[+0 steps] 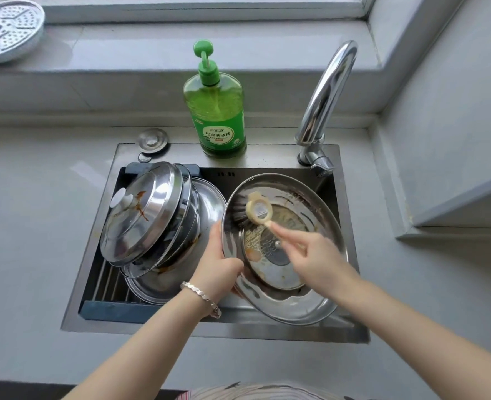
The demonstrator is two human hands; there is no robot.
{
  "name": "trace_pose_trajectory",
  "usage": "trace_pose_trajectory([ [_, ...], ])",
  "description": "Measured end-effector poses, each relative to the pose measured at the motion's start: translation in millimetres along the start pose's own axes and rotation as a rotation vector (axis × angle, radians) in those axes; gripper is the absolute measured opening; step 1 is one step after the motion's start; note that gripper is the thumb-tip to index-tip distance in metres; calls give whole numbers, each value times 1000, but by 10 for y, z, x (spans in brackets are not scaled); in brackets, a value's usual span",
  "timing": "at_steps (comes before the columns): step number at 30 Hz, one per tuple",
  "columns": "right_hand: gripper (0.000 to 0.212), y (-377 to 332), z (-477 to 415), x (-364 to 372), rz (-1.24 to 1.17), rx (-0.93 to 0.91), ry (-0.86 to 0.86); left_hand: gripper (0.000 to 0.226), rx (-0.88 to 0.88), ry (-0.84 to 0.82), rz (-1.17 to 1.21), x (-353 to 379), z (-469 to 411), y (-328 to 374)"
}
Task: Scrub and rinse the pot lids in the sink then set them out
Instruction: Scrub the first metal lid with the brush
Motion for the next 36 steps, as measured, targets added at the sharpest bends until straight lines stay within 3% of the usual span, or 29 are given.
trace_pose_trajectory([
  [3, 39, 141, -75, -202, 27, 98, 87, 77, 6, -23, -27, 3, 5, -11],
  [7, 42, -30, 185, 103, -85, 3, -68, 66, 25, 22, 37, -42, 20, 8],
  [10, 40, 245, 76, -191, -29, 119, 82, 67, 45, 5, 62, -63, 54, 67],
  [12, 39, 263, 107, -195, -39, 147, 84, 67, 80, 10, 30, -46, 64, 122],
  [16, 42, -40, 346, 64, -149, -11, -58, 70, 44, 20, 111, -82, 42, 112],
  [20, 40, 277, 178, -300, 4, 128, 112, 70, 62, 20, 108, -68, 52, 122],
  [24, 43, 47, 436, 32, -81, 5, -70, 70, 53, 39, 124, -78, 20, 100],
  [28, 40, 433, 342, -239, 7, 143, 75, 67, 78, 60, 107, -111, 35, 154],
  [32, 42, 139, 556, 61, -92, 22, -87, 70, 81, 83, 128, -141, 33, 192],
  [36, 39, 427, 439, -198, 4, 135, 34, 67, 97, 108, 157, -151, 31, 186],
])
Point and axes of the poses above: each hand's wrist, its own z-axis away from the middle knuckle, its own x-axis out of the palm, y = z × x, the point moved 5 cm from there along -z, towards the middle knuckle, and after that the axes turned 13 degrees about -x, right-handed, at the moved point
